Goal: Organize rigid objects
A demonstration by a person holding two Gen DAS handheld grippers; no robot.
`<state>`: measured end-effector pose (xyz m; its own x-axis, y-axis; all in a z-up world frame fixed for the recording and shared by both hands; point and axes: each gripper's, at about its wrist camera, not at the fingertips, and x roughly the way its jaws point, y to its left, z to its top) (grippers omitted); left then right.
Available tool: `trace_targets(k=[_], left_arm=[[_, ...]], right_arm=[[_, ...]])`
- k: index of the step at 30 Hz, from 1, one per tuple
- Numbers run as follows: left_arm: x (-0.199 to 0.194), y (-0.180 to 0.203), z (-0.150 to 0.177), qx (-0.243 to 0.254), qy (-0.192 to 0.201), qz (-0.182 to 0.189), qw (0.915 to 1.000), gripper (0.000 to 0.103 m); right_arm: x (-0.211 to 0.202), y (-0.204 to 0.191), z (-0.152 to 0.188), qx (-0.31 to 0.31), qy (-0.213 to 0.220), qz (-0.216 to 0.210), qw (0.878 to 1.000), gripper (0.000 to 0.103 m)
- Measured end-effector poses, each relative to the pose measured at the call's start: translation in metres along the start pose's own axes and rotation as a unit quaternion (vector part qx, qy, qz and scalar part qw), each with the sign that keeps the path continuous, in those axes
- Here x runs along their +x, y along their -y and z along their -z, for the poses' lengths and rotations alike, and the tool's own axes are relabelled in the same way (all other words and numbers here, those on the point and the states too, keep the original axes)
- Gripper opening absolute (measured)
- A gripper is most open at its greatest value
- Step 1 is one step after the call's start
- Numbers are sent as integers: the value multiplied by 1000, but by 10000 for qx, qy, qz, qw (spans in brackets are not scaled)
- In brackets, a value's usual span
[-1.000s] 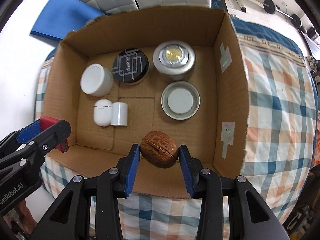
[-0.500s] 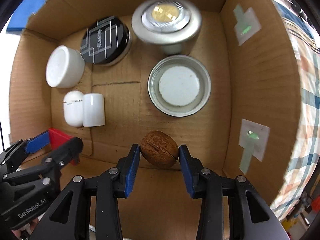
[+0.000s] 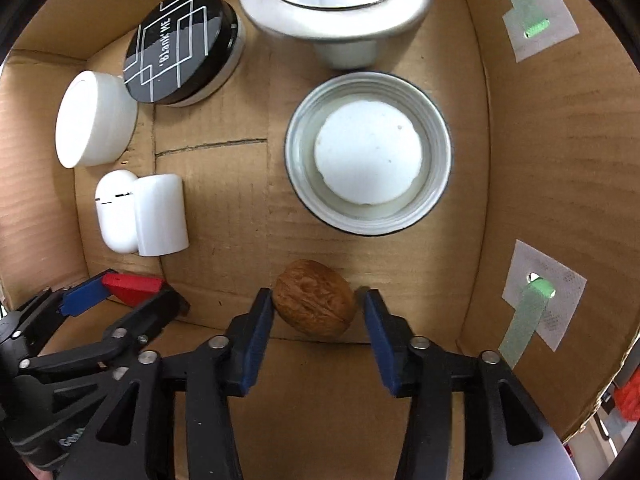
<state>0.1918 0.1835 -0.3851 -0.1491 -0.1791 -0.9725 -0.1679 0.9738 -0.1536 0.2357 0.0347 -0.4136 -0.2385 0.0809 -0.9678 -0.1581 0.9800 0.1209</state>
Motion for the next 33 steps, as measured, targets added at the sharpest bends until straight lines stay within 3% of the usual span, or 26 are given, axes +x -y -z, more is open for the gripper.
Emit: trace_targets(k=[3, 14, 20, 22, 33], left_arm=[[-8, 0, 2, -47, 57, -7, 10000, 68], [-63, 17, 29, 29, 670, -166, 9976, 68], [-100, 16, 46, 13, 1195, -300, 9924, 82], [-113, 16, 52, -18, 1362, -301, 9902, 101], [-152, 24, 76, -43, 1888, -411, 9812, 103]], right_arm=[[-6, 5, 1, 61, 61, -34, 10000, 64], [-57, 9, 19, -24, 433, -23, 9991, 76], [-98, 7, 34, -160, 863, 83, 9961, 93], [-110, 5, 42, -130, 989, 51, 9950, 100], [-146, 4, 88, -109, 1486, 72, 9888, 103]])
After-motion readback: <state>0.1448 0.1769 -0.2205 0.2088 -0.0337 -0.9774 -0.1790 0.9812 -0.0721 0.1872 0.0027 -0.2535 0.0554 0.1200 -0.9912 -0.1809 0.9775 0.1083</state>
